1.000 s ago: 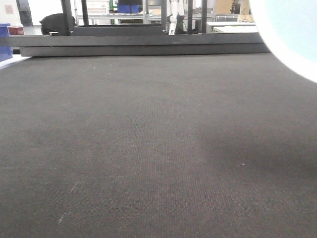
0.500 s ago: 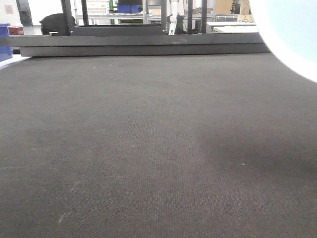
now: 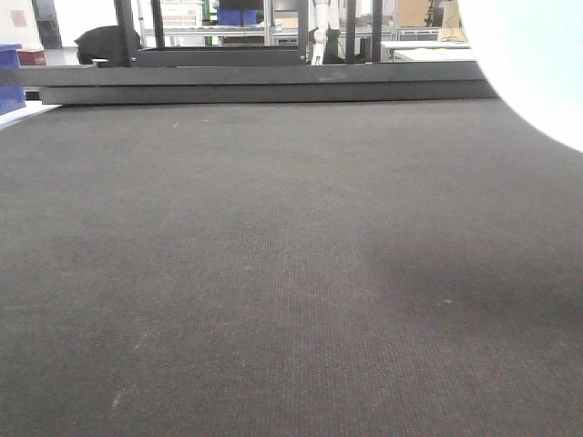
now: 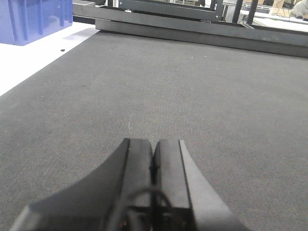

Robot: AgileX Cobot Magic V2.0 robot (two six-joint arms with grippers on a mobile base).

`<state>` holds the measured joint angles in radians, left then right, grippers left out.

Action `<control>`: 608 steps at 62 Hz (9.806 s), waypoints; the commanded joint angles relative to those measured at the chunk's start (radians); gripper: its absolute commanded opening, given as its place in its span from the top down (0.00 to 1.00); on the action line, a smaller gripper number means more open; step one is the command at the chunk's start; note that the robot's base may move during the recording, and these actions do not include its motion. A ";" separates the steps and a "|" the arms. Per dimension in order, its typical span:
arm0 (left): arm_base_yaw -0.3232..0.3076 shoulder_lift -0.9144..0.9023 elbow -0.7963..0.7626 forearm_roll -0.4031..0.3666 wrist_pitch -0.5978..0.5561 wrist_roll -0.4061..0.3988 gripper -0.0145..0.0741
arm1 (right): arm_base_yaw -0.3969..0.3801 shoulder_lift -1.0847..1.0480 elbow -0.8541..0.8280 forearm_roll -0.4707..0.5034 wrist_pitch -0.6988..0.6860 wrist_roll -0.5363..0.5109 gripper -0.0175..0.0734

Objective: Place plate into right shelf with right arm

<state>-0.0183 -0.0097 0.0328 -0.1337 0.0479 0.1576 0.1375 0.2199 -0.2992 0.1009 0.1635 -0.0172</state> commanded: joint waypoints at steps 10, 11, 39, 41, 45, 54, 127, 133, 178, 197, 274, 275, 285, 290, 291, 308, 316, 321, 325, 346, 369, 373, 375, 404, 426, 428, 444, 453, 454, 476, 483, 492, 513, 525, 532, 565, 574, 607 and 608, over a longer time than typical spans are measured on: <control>-0.002 -0.010 0.010 -0.008 -0.090 -0.007 0.98 | -0.004 0.008 -0.030 -0.008 -0.089 0.004 0.75; -0.002 -0.010 0.010 -0.008 -0.090 -0.007 0.98 | -0.004 0.008 -0.030 -0.008 -0.089 0.004 0.75; -0.002 -0.010 0.010 -0.008 -0.090 -0.007 0.98 | -0.004 0.008 -0.030 -0.008 -0.089 0.004 0.75; -0.002 -0.010 0.010 -0.008 -0.090 -0.007 0.98 | -0.004 0.008 -0.030 -0.008 -0.089 0.004 0.75; -0.002 -0.010 0.010 -0.008 -0.090 -0.007 0.98 | -0.004 0.008 -0.030 -0.008 -0.089 0.004 0.75; -0.002 -0.010 0.010 -0.008 -0.090 -0.007 0.98 | -0.004 0.008 -0.030 -0.008 -0.089 0.004 0.75; -0.002 -0.010 0.010 -0.008 -0.090 -0.007 0.98 | -0.004 0.008 -0.030 -0.008 -0.089 0.004 0.75; -0.002 -0.010 0.010 -0.008 -0.090 -0.007 0.98 | -0.004 0.008 -0.030 -0.008 -0.089 0.004 0.75; -0.002 -0.010 0.010 -0.008 -0.090 -0.007 0.98 | -0.004 0.008 -0.030 -0.008 -0.089 0.004 0.75; -0.002 -0.010 0.010 -0.008 -0.090 -0.007 0.98 | -0.004 0.008 -0.030 -0.008 -0.089 0.004 0.75; -0.002 -0.010 0.010 -0.008 -0.090 -0.007 0.98 | -0.004 0.008 -0.030 -0.008 -0.089 0.004 0.75; -0.002 -0.010 0.010 -0.008 -0.090 -0.007 0.98 | -0.004 0.008 -0.030 -0.008 -0.089 0.004 0.75; -0.002 -0.010 0.010 -0.008 -0.090 -0.007 0.98 | -0.004 0.008 -0.030 -0.008 -0.089 0.004 0.75; -0.002 -0.010 0.010 -0.008 -0.090 -0.007 0.98 | -0.004 0.008 -0.030 -0.008 -0.089 0.004 0.75; -0.002 -0.010 0.010 -0.008 -0.090 -0.007 0.98 | -0.004 0.008 -0.030 -0.008 -0.089 0.004 0.75; -0.002 -0.010 0.010 -0.008 -0.090 -0.007 0.98 | -0.004 0.008 -0.030 -0.008 -0.089 0.004 0.75; -0.002 -0.010 0.010 -0.008 -0.090 -0.007 0.98 | -0.004 0.008 -0.030 -0.008 -0.089 0.004 0.75; -0.002 -0.010 0.010 -0.008 -0.090 -0.007 0.98 | -0.004 0.008 -0.030 -0.008 -0.089 0.004 0.75; -0.002 -0.010 0.010 -0.008 -0.090 -0.007 0.98 | -0.004 0.008 -0.030 -0.008 -0.089 0.004 0.75; -0.002 -0.010 0.010 -0.008 -0.090 -0.007 0.98 | -0.004 0.008 -0.030 -0.008 -0.089 0.004 0.75; -0.002 -0.010 0.010 -0.008 -0.090 -0.007 0.98 | -0.004 0.008 -0.030 -0.008 -0.089 0.004 0.75; -0.002 -0.010 0.010 -0.008 -0.090 -0.007 0.98 | -0.004 0.008 -0.030 -0.008 -0.089 0.004 0.75; -0.002 -0.010 0.010 -0.008 -0.090 -0.007 0.98 | -0.004 0.008 -0.030 -0.008 -0.089 0.004 0.75; -0.002 -0.010 0.010 -0.008 -0.090 -0.007 0.98 | -0.004 0.008 -0.030 -0.008 -0.089 0.004 0.75; -0.002 -0.010 0.010 -0.008 -0.090 -0.007 0.98 | -0.004 0.008 -0.030 -0.008 -0.089 0.004 0.75; -0.002 -0.010 0.010 -0.008 -0.090 -0.007 0.98 | -0.004 0.008 -0.030 -0.008 -0.089 0.004 0.75; -0.002 -0.010 0.010 -0.008 -0.090 -0.007 0.98 | -0.004 0.008 -0.030 -0.008 -0.089 0.004 0.75; -0.002 -0.010 0.010 -0.008 -0.090 -0.007 0.98 | -0.004 0.008 -0.030 -0.008 -0.089 0.004 0.75; -0.002 -0.010 0.010 -0.008 -0.090 -0.007 0.98 | -0.004 0.008 -0.030 -0.008 -0.089 0.004 0.75; -0.002 -0.010 0.010 -0.008 -0.090 -0.007 0.98 | -0.004 0.008 -0.030 -0.008 -0.089 0.004 0.75; -0.002 -0.010 0.010 -0.008 -0.090 -0.007 0.98 | -0.004 0.008 -0.030 -0.008 -0.089 0.004 0.75; -0.002 -0.010 0.010 -0.008 -0.090 -0.007 0.98 | -0.004 0.008 -0.030 -0.008 -0.089 0.004 0.75; -0.002 -0.010 0.010 -0.008 -0.090 -0.007 0.98 | -0.004 0.008 -0.030 -0.008 -0.089 0.004 0.75; -0.002 -0.010 0.010 -0.008 -0.090 -0.007 0.98 | -0.004 0.008 -0.030 -0.008 -0.089 0.004 0.75; -0.002 -0.010 0.010 -0.008 -0.090 -0.007 0.98 | -0.004 0.008 -0.030 -0.008 -0.089 0.004 0.75; -0.002 -0.010 0.010 -0.008 -0.090 -0.007 0.98 | -0.004 0.008 -0.030 -0.008 -0.089 0.004 0.75; -0.002 -0.010 0.010 -0.008 -0.090 -0.007 0.98 | -0.004 0.008 -0.030 -0.014 -0.089 -0.021 0.75; -0.002 -0.010 0.010 -0.008 -0.090 -0.007 0.98 | -0.004 0.008 -0.030 -0.015 -0.096 -0.021 0.75; -0.002 -0.010 0.010 -0.008 -0.090 -0.007 0.98 | -0.004 0.008 -0.030 -0.015 -0.096 -0.021 0.75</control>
<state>-0.0183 -0.0097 0.0328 -0.1337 0.0479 0.1576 0.1375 0.2199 -0.2992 0.0934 0.1677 -0.0336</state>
